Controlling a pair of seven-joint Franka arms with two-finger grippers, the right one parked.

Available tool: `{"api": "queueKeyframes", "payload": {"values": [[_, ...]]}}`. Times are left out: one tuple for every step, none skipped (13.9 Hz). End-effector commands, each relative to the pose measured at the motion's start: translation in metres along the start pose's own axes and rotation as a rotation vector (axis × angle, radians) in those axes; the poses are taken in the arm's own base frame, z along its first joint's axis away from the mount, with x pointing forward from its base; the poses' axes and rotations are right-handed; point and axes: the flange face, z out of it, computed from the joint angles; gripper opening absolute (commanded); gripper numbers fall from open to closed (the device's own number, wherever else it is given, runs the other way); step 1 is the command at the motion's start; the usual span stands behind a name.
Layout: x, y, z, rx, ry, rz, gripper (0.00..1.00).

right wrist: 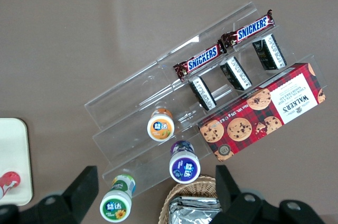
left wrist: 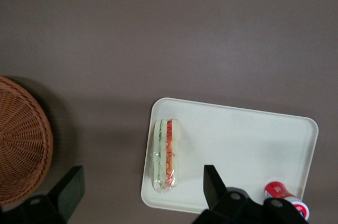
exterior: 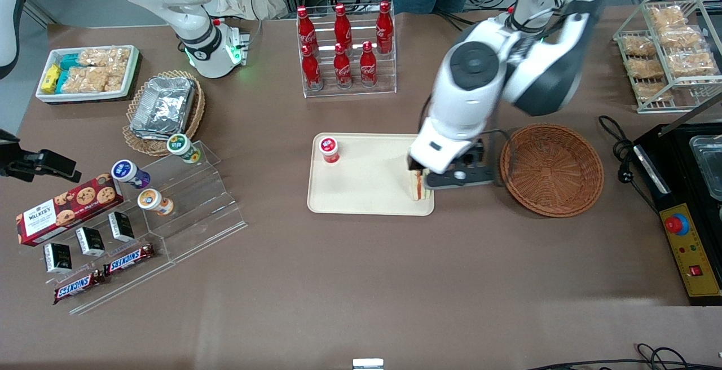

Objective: Place sandwich from basket to tray

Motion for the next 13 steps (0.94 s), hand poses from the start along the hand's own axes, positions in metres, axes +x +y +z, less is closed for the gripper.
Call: {"api": "queueKeyframes", "payload": {"values": [[0.012, -0.076, -0.059, -0.055, -0.044, 0.024, 1.0], [0.013, -0.106, -0.075, -0.059, -0.062, 0.061, 1.0], [0.018, -0.136, -0.086, -0.057, -0.072, 0.083, 1.0], [0.023, -0.168, -0.097, -0.055, -0.066, 0.077, 1.0], [0.023, -0.199, -0.11, -0.051, -0.049, 0.063, 1.0], [0.017, -0.223, -0.117, -0.037, -0.041, 0.089, 1.0], [0.009, -0.249, -0.124, -0.031, -0.03, 0.139, 1.0], [-0.001, -0.264, -0.127, -0.026, -0.028, 0.166, 1.0], [-0.01, -0.279, -0.131, -0.023, -0.018, 0.152, 1.0], [-0.016, -0.29, -0.131, -0.023, -0.019, 0.139, 1.0], [-0.018, -0.291, -0.132, -0.023, -0.02, 0.138, 1.0], [-0.017, -0.291, -0.133, -0.028, -0.019, 0.13, 1.0], [-0.018, -0.291, -0.133, -0.029, -0.023, 0.125, 1.0]]}}
